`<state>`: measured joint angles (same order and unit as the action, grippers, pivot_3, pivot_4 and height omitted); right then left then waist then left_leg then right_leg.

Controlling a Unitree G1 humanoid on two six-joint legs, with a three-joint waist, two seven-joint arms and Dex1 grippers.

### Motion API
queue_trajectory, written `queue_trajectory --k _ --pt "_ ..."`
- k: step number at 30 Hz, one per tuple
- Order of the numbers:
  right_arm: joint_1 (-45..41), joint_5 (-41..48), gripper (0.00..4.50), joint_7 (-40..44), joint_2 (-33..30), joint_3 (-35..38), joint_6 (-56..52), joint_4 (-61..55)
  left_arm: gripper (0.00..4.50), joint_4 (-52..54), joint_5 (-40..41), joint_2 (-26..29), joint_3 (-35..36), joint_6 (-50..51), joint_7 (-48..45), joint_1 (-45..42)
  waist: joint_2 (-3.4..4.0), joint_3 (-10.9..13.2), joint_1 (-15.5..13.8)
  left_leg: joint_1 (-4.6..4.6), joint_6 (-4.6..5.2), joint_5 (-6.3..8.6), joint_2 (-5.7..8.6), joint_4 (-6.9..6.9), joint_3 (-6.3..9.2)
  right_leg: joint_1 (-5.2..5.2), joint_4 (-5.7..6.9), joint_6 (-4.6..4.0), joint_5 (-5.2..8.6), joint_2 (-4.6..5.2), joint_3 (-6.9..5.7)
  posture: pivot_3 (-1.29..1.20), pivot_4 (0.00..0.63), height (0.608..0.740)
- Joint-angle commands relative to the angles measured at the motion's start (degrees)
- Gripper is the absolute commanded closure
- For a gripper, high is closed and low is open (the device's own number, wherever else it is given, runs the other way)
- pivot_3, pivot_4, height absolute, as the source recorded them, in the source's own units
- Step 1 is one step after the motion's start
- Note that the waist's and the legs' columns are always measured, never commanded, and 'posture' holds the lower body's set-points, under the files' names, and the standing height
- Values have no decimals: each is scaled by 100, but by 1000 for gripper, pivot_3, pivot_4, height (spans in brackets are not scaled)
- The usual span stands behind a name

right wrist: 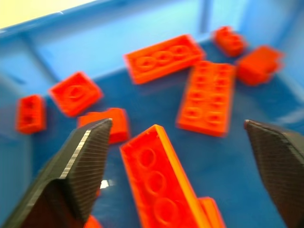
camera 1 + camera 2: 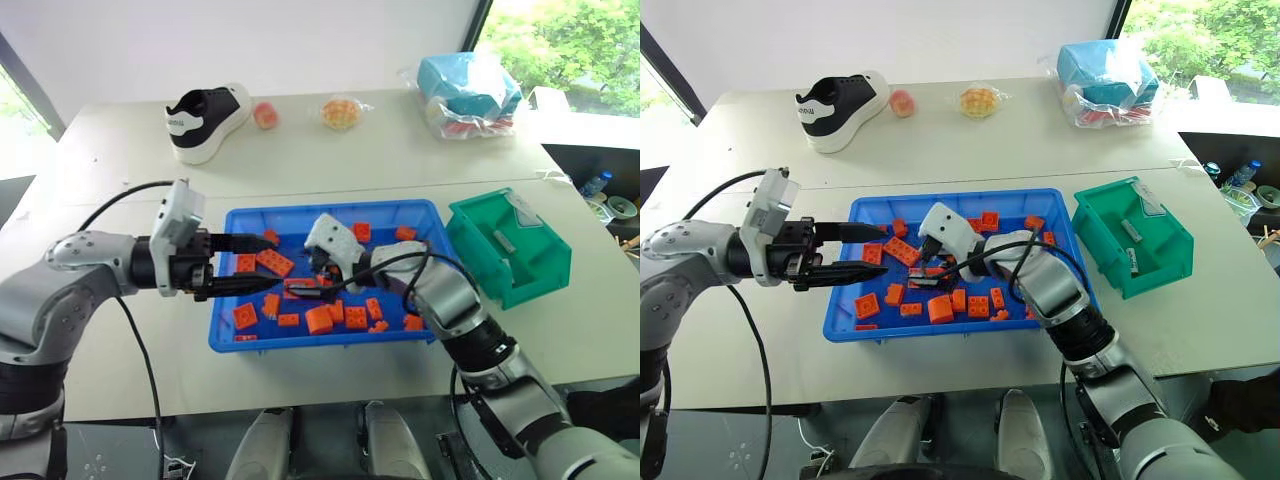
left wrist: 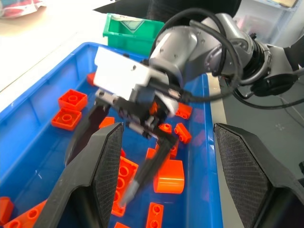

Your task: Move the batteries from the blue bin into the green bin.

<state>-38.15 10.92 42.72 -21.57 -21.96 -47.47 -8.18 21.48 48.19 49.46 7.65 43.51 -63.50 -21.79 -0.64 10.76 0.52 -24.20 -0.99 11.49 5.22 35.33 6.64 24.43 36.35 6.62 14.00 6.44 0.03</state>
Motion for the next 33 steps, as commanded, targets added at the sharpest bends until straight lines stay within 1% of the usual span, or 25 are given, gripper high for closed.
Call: queue_trajectory --k 1,3,5,7,9,12,16,20,24,27,30,32,33 --pt "38 108 0 95 -728 634 -420 -839 78 77 212 117 203 115 -52 2 0 0 4 0 0 0 0 0 0 0 0 0 0 0 0 0 150 730" --pt "174 289 0 145 -1212 999 -928 -1253 78 88 229 132 206 122 -78 11 0 0 10 0 1 1 -1 -2 -1 1 0 1 0 -1 0 0 150 730" --pt "319 576 0 68 -1448 1507 -1708 -1590 78 134 240 112 202 112 -33 20 -1 -1 18 0 3 2 -5 -5 0 1 0 1 0 -2 -1 0 150 730" --pt "426 863 0 -105 -1406 2134 -2773 -1889 78 193 217 46 186 28 23 14 -1 -1 51 2 4 2 -10 -9 -1 3 0 0 1 -4 -1 0 150 730" --pt "499 990 0 -296 -1282 2539 -3549 -2096 78 235 210 -14 164 -16 68 1 0 -1 47 3 5 2 -14 -10 -3 3 1 0 1 -4 1 0 150 730" --pt "548 1024 0 -617 -1049 2849 -4120 -2170 78 223 163 -76 99 -47 78 -39 0 -2 26 3 5 2 -12 -8 -3 2 2 0 1 -3 1 0 150 730" --pt "532 920 0 -1029 -823 2852 -4033 -1751 78 181 82 -141 16 -84 97 -116 -1 -2 21 3 5 2 -9 -4 -5 -1 2 0 1 -1 0 0 150 730" --pt "608 909 0 -1256 -768 2641 -3738 -1443 78 165 76 -157 -18 -96 94 -167 -1 -2 20 3 5 2 -8 -4 -5 -1 2 0 1 -1 0 0 150 730" --pt "916 852 0 -1336 -835 2098 -3200 -1218 78 159 95 -172 -26 -78 99 -239 -3 -4 15 3 5 2 -8 -3 -5 -3 2 0 0 -1 0 0 150 730" --pt "1052 805 844 -1344 -905 1778 -2791 -1127 0 161 96 -181 -33 -75 100 -264 -5 -5 18 4 5 2 -7 -1 -6 -5 1 0 0 -1 0 0 150 730" --pt "1111 732 2270 -1339 -965 1564 -2493 -1067 0 140 93 -187 -43 -71 94 -303 -6 -6 24 8 5 2 -7 1 -5 -9 1 0 0 -2 0 0 150 730" --pt "1111 769 3273 -1370 -934 1613 -2467 -1089 0 120 95 -190 -48 -65 94 -346 -6 -6 24 9 5 2 -8 0 -4 -9 1 0 0 -3 -1 0 150 730" --pt "1095 799 3850 -1385 -923 1658 -2490 -1117 0 109 97 -191 -49 -61 94 -365 -7 -6 22 9 5 2 -8 0 -4 -9 1 0 0 -3 -1 0 150 730"
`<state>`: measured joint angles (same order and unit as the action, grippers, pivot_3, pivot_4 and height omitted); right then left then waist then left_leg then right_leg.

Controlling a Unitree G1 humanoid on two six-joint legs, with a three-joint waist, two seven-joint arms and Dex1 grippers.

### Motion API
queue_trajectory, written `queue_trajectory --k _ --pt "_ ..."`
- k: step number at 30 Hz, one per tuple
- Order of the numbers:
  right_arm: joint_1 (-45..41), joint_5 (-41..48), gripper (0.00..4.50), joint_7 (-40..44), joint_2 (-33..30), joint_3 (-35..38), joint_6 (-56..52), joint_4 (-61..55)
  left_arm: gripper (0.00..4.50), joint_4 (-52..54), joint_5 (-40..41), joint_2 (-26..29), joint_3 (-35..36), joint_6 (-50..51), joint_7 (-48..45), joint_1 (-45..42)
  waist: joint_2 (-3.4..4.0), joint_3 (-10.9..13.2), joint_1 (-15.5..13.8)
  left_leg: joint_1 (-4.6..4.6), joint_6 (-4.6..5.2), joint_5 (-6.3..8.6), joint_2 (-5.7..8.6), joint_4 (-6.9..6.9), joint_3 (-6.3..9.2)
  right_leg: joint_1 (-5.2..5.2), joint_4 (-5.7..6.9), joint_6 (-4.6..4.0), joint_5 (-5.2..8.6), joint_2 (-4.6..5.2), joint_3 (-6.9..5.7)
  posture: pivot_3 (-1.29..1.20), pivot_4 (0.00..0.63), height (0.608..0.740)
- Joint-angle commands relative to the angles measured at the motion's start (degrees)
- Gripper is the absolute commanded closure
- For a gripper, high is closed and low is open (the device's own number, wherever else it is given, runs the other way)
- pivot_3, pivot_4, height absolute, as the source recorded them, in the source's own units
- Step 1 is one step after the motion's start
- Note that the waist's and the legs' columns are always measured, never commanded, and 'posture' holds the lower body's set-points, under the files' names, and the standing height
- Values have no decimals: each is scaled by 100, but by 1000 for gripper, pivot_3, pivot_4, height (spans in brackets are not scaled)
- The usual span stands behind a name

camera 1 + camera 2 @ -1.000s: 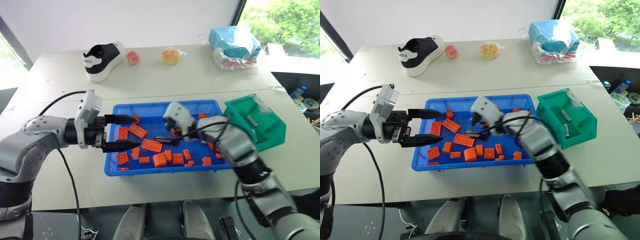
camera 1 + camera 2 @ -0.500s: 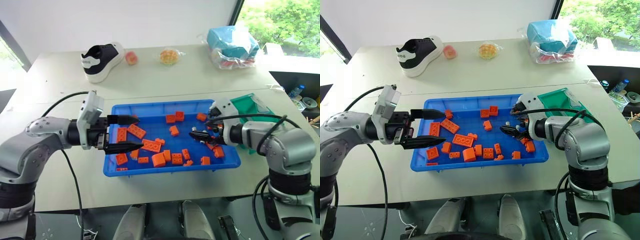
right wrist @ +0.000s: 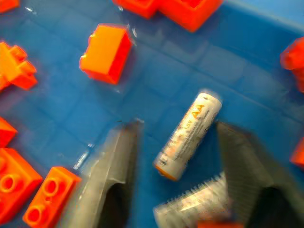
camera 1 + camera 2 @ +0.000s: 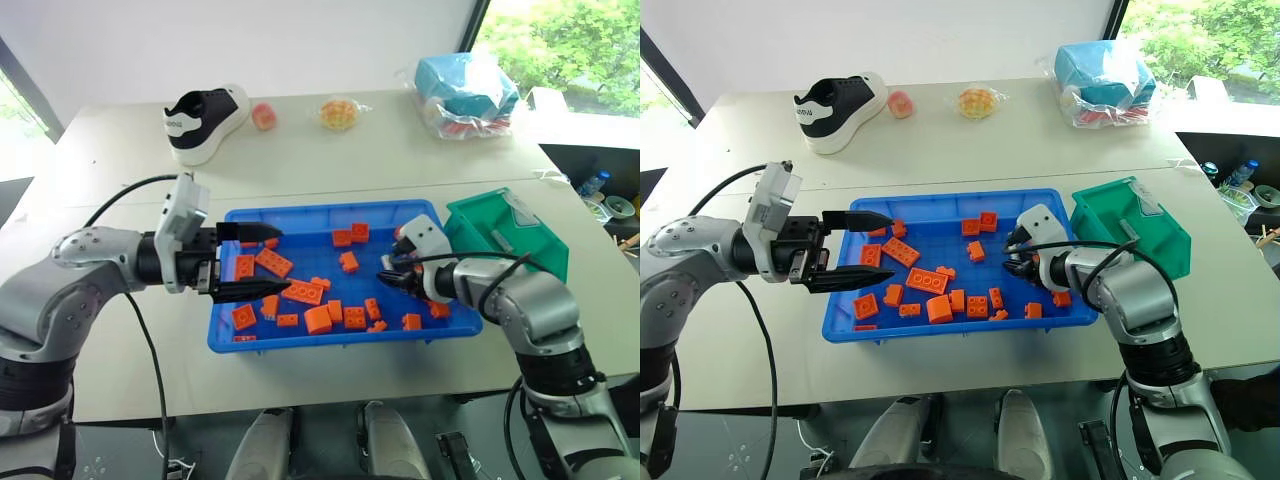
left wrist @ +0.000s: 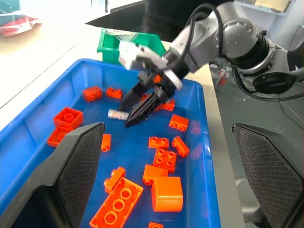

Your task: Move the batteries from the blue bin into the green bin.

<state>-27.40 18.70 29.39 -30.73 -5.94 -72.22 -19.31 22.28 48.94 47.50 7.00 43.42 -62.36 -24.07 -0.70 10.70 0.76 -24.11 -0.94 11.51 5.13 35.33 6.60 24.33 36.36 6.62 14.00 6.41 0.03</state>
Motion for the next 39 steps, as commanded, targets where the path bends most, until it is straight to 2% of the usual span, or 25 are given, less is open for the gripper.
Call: queue_trajectory --k 1,2,6,8,11,14,18,20,25,29,33,39 --pt "-18 65 4259 -67 0 135 -66 -66 0 13 28 5 20 -44 -23 -156 0 0 -4 0 0 0 0 1 0 -1 0 0 0 0 0 0 150 730" --pt "-59 107 4476 -80 13 224 -113 -135 0 -2 30 6 24 -41 -29 -168 0 0 -7 0 0 0 1 4 0 -3 0 0 0 0 0 0 150 730" --pt "-439 414 4469 -165 101 962 -631 -482 0 -42 5 9 20 -65 -58 -168 1 1 -12 -2 0 0 2 5 1 -2 0 0 0 1 0 0 150 730" --pt "-820 490 4469 -244 -32 1642 -985 -531 0 -41 0 3 18 -74 -52 -151 5 3 -9 -2 0 0 2 5 0 -1 0 0 0 1 0 0 150 730" --pt "-1048 447 4469 -335 -422 2247 -1223 -416 0 -32 -18 9 7 -103 -67 -101 3 3 -39 -4 0 0 3 5 1 -1 -1 0 0 1 -1 0 150 730" --pt "-835 353 4469 -365 -863 2560 -1035 -234 0 -63 -48 -18 -33 -132 -75 -108 -1 0 -43 -4 4 3 3 0 3 -3 -3 0 0 1 -5 0 150 730" --pt "-373 120 4469 -585 -1011 2727 -603 42 0 -151 -104 -104 -122 -158 -84 -225 0 0 -1 -4 6 3 2 -2 -4 -2 -4 0 0 4 -2 0 150 730" --pt "-199 76 3405 -641 -999 2694 -461 73 0 -181 -129 -139 -160 -168 -99 -280 1 1 20 -3 6 3 2 -1 -12 0 -3 0 0 5 2 0 150 730" --pt "-6 -139 957 -450 -1306 2221 653 -73 0 -269 -180 -141 -177 -169 -181 -381 3 1 16 -1 6 2 0 0 -13 0 -1 1 0 2 3 0 150 730" --pt "-134 35 957 877 -1922 1481 1955 -70 0 -332 -232 -149 -208 -171 -235 -456 3 2 18 -1 7 3 0 2 -15 -1 -2 2 0 2 2 0 150 730" --pt "-505 -43 957 3089 -2644 211 3371 501 0 -407 -257 -185 -250 -166 -244 -584 2 3 23 -1 7 3 -1 6 -15 -5 -4 3 1 1 -1 0 150 730" --pt "-1375 -1039 957 4818 -2597 -1358 5035 2156 0 -263 -233 -177 -179 -166 -163 -476 0 4 22 0 7 4 -1 14 -13 -9 -4 5 0 1 -2 0 150 730"
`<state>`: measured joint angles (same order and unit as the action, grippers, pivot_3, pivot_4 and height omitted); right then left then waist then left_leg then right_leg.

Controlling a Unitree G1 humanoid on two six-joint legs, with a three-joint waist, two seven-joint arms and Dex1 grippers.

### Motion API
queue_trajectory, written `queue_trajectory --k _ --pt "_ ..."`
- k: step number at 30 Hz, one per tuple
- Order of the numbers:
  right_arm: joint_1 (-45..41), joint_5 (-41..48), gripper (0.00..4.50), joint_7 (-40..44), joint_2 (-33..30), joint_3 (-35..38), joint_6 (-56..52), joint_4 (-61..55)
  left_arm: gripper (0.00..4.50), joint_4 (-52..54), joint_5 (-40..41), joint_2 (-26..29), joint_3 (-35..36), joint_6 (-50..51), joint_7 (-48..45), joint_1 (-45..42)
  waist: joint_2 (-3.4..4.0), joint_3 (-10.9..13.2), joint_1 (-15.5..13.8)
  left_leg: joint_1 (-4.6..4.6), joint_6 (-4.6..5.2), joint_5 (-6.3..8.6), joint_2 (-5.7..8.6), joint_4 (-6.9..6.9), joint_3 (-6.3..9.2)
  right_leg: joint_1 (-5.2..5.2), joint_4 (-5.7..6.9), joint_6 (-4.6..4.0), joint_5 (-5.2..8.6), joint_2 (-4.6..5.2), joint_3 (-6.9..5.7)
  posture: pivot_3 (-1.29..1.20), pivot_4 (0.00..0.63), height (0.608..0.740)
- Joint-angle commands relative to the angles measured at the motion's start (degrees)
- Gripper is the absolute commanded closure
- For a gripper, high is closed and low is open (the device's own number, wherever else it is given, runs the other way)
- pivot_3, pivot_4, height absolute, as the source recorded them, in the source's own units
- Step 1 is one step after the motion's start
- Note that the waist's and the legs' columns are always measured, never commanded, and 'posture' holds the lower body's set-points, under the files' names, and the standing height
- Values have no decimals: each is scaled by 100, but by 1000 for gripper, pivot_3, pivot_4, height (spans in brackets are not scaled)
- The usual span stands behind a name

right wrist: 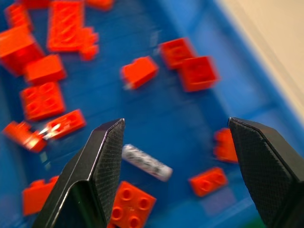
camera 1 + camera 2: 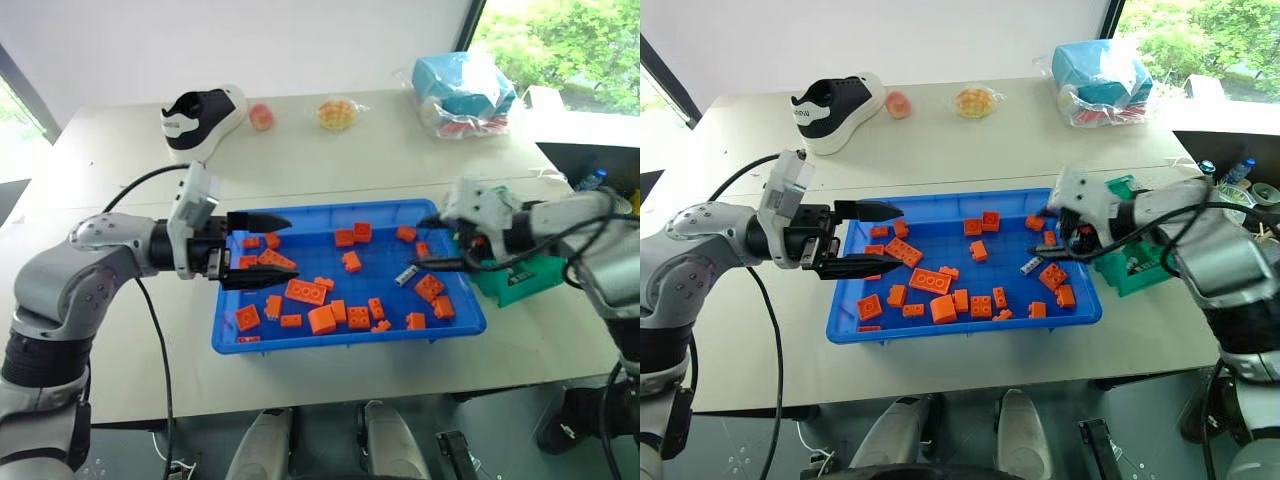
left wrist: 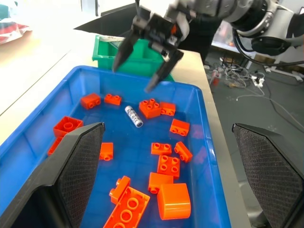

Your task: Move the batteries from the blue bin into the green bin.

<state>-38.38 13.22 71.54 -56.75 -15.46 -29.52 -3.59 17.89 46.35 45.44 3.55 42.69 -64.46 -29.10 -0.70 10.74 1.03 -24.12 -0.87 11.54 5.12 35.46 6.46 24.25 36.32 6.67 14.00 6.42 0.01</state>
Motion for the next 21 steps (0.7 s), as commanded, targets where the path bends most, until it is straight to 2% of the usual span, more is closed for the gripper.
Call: queue_trajectory --k 1,5,11,17,21 --pt "-369 -658 957 740 61 -563 1011 838 0 221 44 39 202 -84 74 67 -1 0 -11 -1 0 0 0 0 1 1 0 0 0 0 0 0 150 730" --pt "-638 -1119 957 1064 354 -884 1793 1729 0 403 125 85 349 -38 218 241 -1 1 -11 -2 -2 0 1 0 3 4 0 0 0 1 1 0 150 730" --pt "-947 -1651 957 765 1095 -942 2492 2972 0 702 266 157 613 57 436 530 -12 -5 19 10 -5 0 -4 -2 7 -3 2 -1 -1 -7 3 0 150 730" --pt "-910 -1899 957 767 1347 -834 2711 3342 0 746 336 197 658 72 508 572 -28 -13 18 95 -5 4 -8 -24 9 -91 -18 -4 2 -11 3 0 150 730" --pt "-757 -1979 957 868 1295 -783 2786 3082 0 646 323 220 603 25 497 485 -45 -23 12 100 -5 4 -9 -23 10 -97 -17 -11 6 -12 3 0 150 730"
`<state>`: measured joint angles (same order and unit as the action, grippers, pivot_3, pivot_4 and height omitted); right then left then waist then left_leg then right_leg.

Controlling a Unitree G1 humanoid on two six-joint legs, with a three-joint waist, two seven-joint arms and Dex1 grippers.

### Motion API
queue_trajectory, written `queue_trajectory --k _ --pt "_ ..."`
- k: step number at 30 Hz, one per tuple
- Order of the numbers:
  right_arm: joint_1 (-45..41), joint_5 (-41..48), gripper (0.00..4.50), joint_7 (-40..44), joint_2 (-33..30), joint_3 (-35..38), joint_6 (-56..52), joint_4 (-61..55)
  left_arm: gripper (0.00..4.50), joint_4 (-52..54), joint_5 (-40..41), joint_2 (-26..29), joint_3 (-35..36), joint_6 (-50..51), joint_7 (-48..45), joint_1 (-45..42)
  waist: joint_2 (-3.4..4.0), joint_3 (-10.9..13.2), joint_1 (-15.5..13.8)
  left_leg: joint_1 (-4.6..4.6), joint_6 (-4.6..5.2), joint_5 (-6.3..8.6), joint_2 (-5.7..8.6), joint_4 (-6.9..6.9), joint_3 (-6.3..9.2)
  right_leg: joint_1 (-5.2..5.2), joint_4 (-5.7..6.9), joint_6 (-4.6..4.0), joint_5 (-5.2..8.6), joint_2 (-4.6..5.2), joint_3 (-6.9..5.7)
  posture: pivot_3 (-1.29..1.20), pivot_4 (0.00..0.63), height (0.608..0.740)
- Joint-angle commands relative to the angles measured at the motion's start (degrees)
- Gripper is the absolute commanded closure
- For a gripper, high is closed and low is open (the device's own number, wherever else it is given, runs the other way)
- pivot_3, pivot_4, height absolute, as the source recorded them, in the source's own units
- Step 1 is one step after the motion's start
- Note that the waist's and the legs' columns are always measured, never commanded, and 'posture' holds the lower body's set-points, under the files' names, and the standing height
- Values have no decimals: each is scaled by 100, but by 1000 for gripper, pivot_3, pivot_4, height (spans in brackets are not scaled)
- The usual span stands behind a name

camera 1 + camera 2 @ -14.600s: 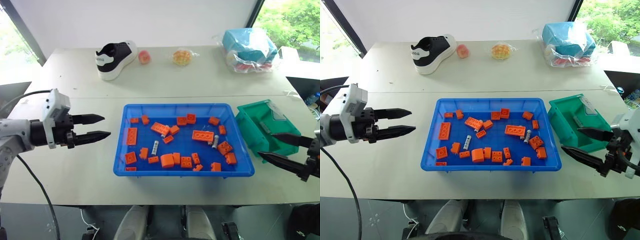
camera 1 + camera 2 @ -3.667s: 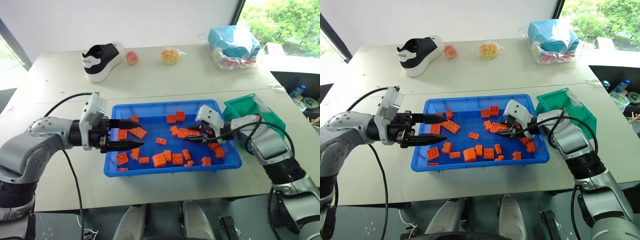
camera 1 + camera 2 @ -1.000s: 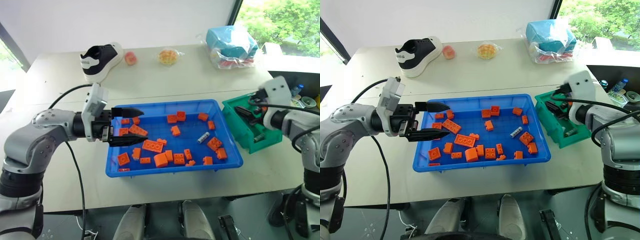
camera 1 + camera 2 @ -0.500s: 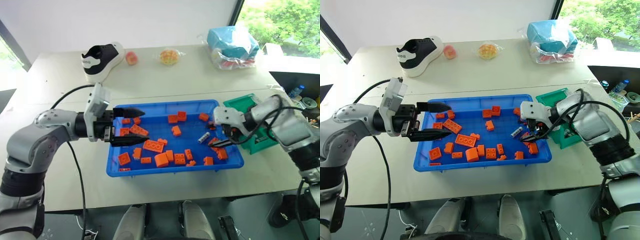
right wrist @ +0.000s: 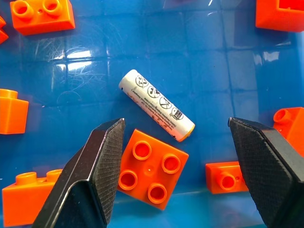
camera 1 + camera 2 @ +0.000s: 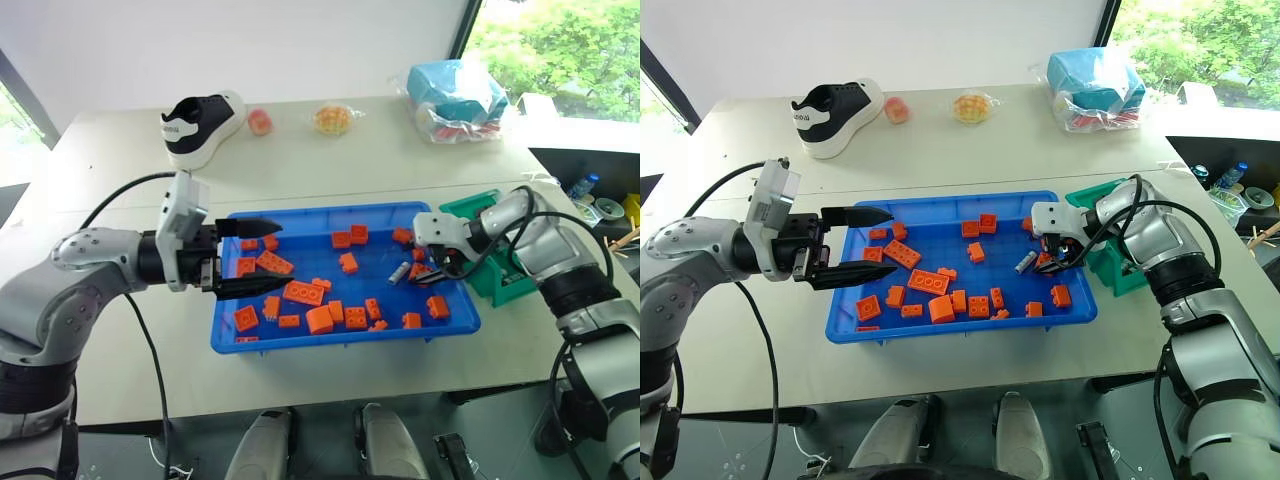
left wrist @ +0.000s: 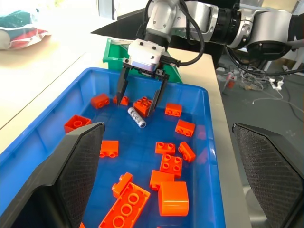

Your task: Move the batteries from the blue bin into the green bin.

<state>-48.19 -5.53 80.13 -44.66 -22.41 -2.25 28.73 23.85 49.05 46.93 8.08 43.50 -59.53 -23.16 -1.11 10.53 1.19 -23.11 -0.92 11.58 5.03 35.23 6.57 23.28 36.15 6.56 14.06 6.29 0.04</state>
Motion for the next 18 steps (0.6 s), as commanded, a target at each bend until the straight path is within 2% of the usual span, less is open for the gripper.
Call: queue_trajectory --k 1,9,18 --pt "246 -107 957 25 76 -61 42 -231 0 33 47 70 141 -64 0 -125 -5 -3 -8 0 0 0 0 0 1 0 0 1 -1 0 0 0 150 730" --pt "274 201 957 479 -290 282 -842 -1647 0 -91 -14 11 25 -142 -82 -229 14 9 -21 -25 -1 0 1 -3 2 30 4 8 -4 1 0 0 150 730" --pt "298 -266 957 287 -130 -54 -268 -1422 0 -106 -80 -77 -26 -199 -102 -267 15 10 -40 -26 -1 0 4 -2 1 29 2 9 -4 6 0 0 150 730"
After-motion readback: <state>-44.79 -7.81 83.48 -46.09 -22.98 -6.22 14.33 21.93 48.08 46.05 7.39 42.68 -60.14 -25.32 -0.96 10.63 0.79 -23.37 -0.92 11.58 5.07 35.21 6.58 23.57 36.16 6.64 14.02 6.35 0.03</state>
